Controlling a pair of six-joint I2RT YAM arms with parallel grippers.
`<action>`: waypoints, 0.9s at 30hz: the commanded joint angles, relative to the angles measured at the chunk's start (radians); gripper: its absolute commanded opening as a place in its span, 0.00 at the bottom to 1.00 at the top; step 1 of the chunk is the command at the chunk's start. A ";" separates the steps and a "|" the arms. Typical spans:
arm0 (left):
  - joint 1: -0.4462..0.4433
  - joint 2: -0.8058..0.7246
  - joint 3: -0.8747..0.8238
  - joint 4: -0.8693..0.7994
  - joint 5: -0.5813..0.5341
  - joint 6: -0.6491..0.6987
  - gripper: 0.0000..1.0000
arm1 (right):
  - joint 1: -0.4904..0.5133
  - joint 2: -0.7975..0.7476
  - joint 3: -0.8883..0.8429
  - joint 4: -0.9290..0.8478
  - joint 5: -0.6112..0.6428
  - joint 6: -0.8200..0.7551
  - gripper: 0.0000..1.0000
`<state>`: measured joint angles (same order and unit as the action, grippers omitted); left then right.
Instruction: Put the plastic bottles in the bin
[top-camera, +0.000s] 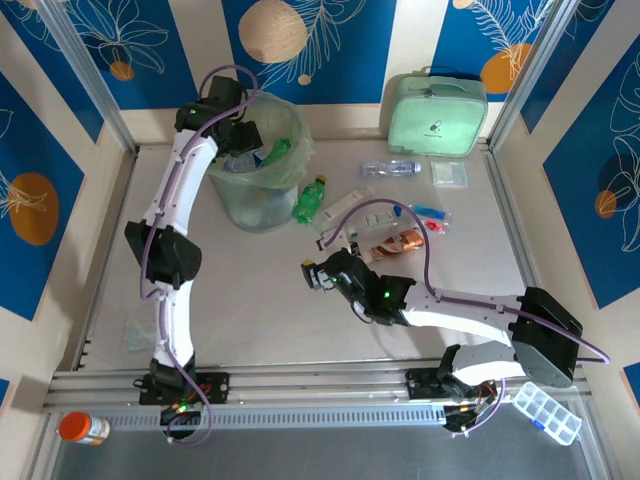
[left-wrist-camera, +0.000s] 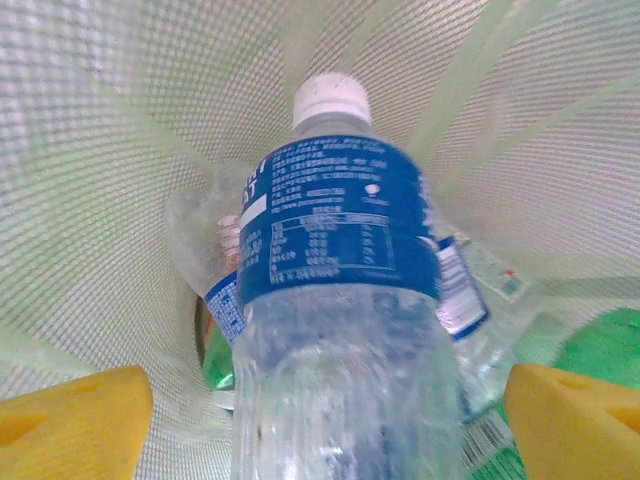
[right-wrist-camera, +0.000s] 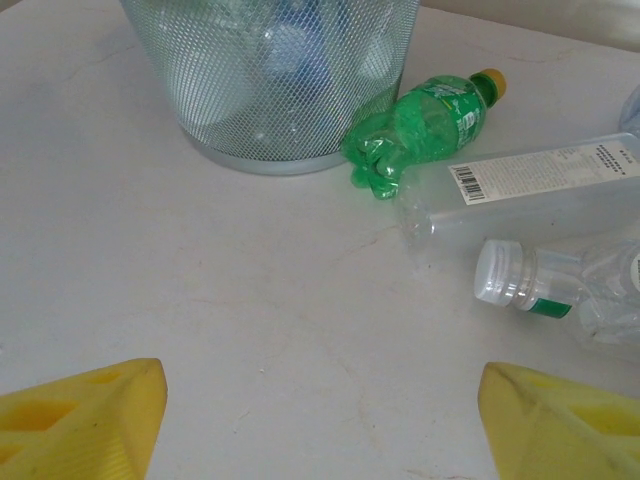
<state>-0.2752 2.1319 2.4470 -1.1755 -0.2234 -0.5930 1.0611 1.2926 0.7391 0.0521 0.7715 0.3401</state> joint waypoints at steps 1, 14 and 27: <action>0.002 -0.104 0.023 0.007 0.005 0.031 0.90 | 0.006 -0.024 0.016 0.022 0.029 -0.012 0.83; -0.237 -0.577 -0.524 0.291 -0.097 0.088 0.86 | -0.003 -0.077 -0.017 0.037 0.066 0.003 0.83; -0.648 -0.918 -1.211 0.710 -0.281 0.165 0.78 | -0.060 -0.138 -0.056 0.007 0.158 0.106 0.83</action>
<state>-0.8700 1.2259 1.3357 -0.6010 -0.4313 -0.4850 1.0130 1.1732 0.6914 0.0608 0.8562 0.3946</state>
